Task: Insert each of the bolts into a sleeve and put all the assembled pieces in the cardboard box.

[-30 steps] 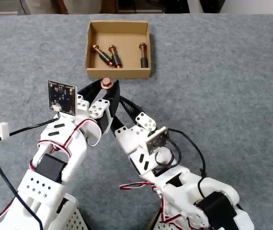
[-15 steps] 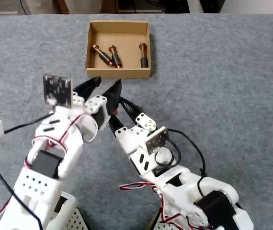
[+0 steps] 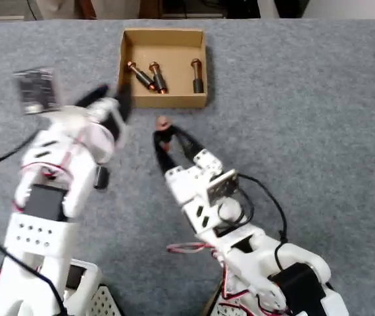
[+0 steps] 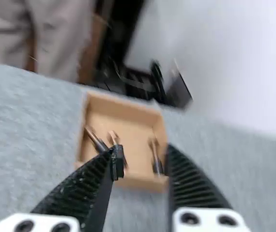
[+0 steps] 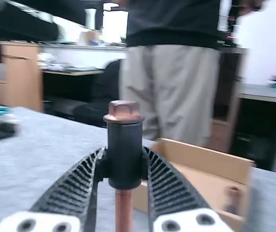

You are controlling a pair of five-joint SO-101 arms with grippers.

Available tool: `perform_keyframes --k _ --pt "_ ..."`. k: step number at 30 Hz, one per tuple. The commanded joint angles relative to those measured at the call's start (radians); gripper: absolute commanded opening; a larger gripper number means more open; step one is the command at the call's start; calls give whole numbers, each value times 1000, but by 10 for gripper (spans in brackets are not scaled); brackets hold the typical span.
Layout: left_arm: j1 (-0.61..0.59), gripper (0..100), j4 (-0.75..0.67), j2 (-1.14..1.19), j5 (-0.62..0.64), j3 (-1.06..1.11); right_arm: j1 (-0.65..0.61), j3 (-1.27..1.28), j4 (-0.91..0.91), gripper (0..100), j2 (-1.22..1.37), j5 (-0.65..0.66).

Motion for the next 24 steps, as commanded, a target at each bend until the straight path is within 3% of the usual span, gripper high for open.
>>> perform_keyframes --k 1,6,11,21,24 --pt "-110 27 6 7 28 -107 108 -180 166 2 -4 -6" --pt "-178 23 6 15 5 -123 171 -521 539 2 5 -141" --pt "-180 21 6 15 -129 -121 168 -825 930 4 51 -146" --pt "-181 25 6 16 -207 -114 200 -1225 1048 6 420 -146" --pt "-180 25 6 16 -209 -112 199 -1366 1140 51 532 -146"
